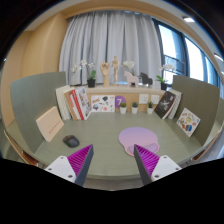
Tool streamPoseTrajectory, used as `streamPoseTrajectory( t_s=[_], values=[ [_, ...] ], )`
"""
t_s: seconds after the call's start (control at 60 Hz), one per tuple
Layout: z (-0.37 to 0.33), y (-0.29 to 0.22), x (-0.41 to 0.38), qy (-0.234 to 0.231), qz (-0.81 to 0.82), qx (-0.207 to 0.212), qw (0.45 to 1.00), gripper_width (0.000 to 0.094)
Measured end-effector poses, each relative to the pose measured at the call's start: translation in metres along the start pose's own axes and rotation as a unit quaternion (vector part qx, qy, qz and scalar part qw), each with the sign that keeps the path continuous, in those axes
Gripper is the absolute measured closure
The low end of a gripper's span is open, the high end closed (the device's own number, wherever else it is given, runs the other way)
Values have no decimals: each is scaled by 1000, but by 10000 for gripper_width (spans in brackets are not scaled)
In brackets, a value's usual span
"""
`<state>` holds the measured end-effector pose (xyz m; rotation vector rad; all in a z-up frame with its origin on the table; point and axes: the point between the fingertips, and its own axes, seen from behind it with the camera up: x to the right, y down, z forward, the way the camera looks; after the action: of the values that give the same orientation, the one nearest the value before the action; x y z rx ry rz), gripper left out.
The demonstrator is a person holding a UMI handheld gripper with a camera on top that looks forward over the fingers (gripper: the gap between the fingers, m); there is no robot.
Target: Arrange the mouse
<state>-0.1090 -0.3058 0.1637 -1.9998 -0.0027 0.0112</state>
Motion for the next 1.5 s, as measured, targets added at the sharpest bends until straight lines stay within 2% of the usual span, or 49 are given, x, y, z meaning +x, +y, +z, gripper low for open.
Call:
streamPoseTrajectory(
  t_s=[0.2,0.4,0.633,0.733,1.05,1.183,1.333,1.5],
  values=[
    [35,87,-80,-45,-2,-83,996,126],
    [83,122,-149,-76,-9,-139,987,119],
    [154,131,-192,-76,-25,-184,980,119],
    [186,116,-200,-58,-32,-178,982,113],
    [263,83,-217,-48,-32,-190,980,119],
    [284,73,-208,-25,-16,-197,980,191],
    [297,68,-200,-7,-4,-204,979,398],
    [300,67,-198,-1,5,-219,976,452]
  ],
)
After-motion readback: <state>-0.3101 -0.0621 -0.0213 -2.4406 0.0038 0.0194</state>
